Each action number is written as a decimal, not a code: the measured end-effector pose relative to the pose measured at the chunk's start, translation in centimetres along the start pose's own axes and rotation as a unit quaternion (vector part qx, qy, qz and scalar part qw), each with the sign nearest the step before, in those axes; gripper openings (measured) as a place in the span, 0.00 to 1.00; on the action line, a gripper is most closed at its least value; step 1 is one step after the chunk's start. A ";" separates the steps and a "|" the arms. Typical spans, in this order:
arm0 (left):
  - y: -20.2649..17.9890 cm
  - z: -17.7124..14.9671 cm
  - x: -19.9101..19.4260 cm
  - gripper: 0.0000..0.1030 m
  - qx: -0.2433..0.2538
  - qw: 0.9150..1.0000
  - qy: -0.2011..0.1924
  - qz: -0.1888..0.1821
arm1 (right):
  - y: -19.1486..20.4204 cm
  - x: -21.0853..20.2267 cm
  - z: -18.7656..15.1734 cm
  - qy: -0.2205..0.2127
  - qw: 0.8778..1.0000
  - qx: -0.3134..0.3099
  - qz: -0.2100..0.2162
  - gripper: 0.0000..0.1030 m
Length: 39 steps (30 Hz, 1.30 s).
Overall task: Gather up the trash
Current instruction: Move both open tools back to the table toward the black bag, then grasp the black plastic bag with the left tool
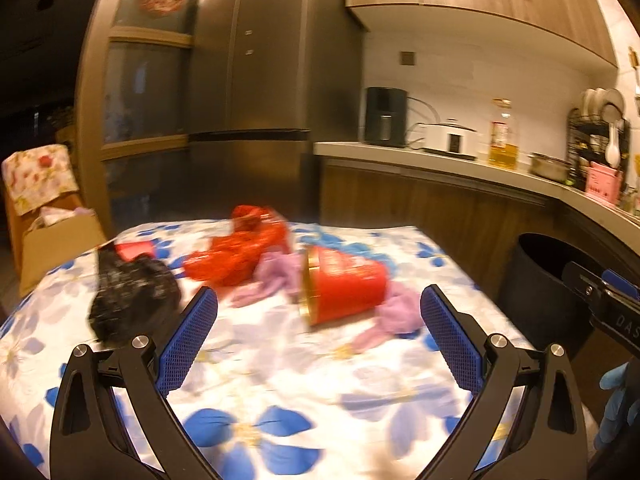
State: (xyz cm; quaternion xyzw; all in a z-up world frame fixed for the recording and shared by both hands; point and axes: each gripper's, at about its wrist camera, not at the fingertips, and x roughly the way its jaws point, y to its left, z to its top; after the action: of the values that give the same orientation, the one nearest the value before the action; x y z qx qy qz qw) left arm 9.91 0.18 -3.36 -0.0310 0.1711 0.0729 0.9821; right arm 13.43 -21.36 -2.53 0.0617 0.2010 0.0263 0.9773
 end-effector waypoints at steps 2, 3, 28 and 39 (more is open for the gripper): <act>1.2 -0.1 0.1 0.94 -0.005 1.000 0.000 0.014 | 1.3 0.7 -0.5 0.006 1.000 -0.006 0.010 0.83; 1.8 -0.2 0.1 0.94 -0.007 1.000 0.000 0.021 | 1.9 0.9 -0.6 0.009 1.000 -0.010 0.014 0.83; 13.3 -0.3 6.7 0.37 -0.067 0.987 0.105 0.104 | 9.9 4.7 -1.6 0.024 0.996 -0.056 0.065 0.83; 13.5 -1.2 5.3 0.00 -0.093 0.988 0.105 0.061 | 13.7 7.0 -1.4 0.042 0.989 -0.077 0.118 0.89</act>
State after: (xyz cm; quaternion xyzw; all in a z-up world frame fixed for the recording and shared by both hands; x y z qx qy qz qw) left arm 12.36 14.10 -6.81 -0.1193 0.2673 0.1446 0.9452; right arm 18.96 -7.10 -4.80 0.0082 0.2304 0.1592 0.9600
